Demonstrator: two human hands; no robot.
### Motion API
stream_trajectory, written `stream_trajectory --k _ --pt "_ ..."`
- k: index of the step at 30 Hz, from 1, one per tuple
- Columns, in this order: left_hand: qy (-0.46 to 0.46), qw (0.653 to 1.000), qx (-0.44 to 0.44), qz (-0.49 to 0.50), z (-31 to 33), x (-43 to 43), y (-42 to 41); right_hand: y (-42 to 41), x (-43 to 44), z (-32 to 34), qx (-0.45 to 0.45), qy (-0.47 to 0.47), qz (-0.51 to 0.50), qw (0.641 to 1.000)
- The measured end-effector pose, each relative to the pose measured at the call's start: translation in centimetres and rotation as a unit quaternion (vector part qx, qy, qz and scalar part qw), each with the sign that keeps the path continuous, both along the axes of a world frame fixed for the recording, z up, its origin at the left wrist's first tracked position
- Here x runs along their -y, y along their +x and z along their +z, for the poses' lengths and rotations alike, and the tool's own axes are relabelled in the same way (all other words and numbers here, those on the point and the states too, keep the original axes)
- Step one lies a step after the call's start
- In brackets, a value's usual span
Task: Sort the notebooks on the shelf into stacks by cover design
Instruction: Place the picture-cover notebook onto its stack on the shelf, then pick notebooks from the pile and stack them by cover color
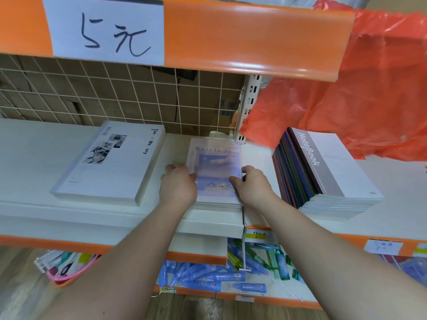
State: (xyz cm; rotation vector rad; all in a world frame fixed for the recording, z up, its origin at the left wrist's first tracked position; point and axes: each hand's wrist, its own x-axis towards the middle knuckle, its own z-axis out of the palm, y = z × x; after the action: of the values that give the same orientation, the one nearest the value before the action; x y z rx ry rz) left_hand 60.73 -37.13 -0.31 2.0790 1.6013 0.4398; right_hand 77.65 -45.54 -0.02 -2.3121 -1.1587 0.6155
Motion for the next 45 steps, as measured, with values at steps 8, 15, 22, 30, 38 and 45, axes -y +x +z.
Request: stream_trajectory --k 8,15,22,30,38,45 --pt "-0.025 1.0 0.01 0.002 0.0 -0.5 -0.4 -0.5 -0.1 -0.3 0.012 -0.007 -0.007 1.0" --pt "-0.025 1.0 0.003 -0.001 -0.1 -0.6 -0.4 -1.0 -0.1 -0.3 0.01 -0.01 -0.006 1.0" --pt "0.083 0.99 -0.091 -0.067 3.0 0.2 -0.2 -1.6 0.8 2.8 0.162 -0.006 0.084 0.983" --pt "0.134 0.941 -0.226 -0.215 5.1 3.3 2.2 -1.4 2.8 5.2 0.27 -0.065 0.211 0.937" --pt "0.198 0.935 -0.155 -0.248 9.1 6.5 6.9 3.3 7.0 9.4 0.28 0.002 0.139 0.95" --pt "0.237 0.903 -0.149 -0.327 11.0 12.8 16.9 13.3 14.9 10.5 0.289 -0.005 0.031 0.957"
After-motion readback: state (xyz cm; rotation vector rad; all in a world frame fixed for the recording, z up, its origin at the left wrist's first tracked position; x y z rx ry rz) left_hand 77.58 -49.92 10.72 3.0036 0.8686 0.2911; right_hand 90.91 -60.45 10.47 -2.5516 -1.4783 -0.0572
